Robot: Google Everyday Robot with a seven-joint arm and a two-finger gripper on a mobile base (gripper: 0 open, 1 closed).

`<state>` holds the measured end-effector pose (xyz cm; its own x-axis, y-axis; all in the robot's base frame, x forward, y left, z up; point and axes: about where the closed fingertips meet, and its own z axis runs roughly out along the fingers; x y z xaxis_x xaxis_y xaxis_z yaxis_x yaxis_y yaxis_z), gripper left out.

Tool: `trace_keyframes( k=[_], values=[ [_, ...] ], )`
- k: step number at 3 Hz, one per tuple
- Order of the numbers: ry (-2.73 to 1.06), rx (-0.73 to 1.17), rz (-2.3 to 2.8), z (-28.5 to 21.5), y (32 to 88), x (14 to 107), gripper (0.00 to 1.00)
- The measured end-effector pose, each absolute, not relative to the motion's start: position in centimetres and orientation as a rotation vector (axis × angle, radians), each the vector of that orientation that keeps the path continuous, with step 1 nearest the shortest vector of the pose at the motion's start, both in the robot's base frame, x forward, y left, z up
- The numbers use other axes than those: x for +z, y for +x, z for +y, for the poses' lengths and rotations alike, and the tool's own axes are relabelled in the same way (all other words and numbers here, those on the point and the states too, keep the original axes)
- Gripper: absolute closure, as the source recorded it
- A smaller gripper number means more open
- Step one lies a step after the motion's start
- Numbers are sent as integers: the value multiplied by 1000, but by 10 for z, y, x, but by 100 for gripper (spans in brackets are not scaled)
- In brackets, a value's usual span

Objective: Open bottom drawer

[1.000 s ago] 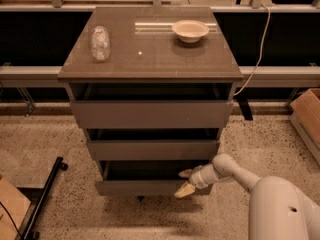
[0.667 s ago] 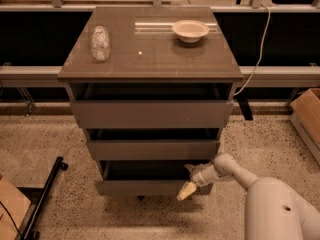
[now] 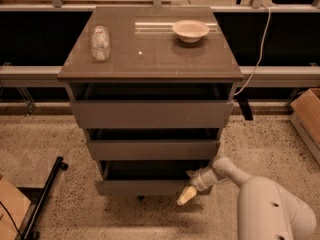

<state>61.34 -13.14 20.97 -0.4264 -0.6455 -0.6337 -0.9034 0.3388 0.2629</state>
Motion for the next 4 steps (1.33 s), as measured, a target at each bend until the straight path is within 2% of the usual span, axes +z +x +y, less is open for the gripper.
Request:
trace_keyframes(
  k=[4],
  values=[
    [-1244,959,2406,-144,538,197,0]
  ],
)
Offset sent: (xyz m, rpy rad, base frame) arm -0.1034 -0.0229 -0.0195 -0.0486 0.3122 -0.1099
